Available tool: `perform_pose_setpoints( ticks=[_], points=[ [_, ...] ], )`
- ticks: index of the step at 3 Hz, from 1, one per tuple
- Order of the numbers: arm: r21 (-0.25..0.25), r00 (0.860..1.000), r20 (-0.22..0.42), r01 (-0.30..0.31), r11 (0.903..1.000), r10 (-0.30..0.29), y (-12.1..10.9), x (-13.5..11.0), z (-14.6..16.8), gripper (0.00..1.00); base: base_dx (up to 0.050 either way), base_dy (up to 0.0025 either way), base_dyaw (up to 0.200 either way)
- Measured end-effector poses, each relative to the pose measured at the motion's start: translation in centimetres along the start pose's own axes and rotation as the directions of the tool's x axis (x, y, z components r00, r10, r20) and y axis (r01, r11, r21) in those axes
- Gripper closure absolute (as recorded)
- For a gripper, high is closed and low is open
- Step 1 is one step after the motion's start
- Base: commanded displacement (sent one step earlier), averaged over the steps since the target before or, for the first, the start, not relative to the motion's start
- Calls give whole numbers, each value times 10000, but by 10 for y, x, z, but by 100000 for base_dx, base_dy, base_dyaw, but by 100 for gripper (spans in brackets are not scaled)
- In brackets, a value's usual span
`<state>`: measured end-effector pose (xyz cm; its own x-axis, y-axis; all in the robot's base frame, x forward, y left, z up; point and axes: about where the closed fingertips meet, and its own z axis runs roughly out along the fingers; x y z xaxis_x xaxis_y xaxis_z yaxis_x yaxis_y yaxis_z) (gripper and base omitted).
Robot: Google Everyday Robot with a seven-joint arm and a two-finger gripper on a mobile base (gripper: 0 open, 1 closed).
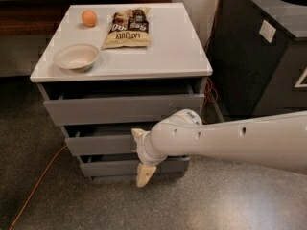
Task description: Place orange into middle drawer
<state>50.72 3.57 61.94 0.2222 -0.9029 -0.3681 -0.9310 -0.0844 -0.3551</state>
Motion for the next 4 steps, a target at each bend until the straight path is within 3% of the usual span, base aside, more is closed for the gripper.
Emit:
perform_pose_setpoints(
  ticks=[1, 3, 4],
  points=[
    [1, 9995, -279, -118, 9999, 118, -5, 24, 30, 0, 0, 0, 0],
    [348, 9997, 254, 42, 9994, -51, -22, 63, 101, 0, 0, 0, 0],
    [273, 9986, 431, 304, 9992, -315, -38, 86, 145, 0, 0, 0, 0]
  ],
)
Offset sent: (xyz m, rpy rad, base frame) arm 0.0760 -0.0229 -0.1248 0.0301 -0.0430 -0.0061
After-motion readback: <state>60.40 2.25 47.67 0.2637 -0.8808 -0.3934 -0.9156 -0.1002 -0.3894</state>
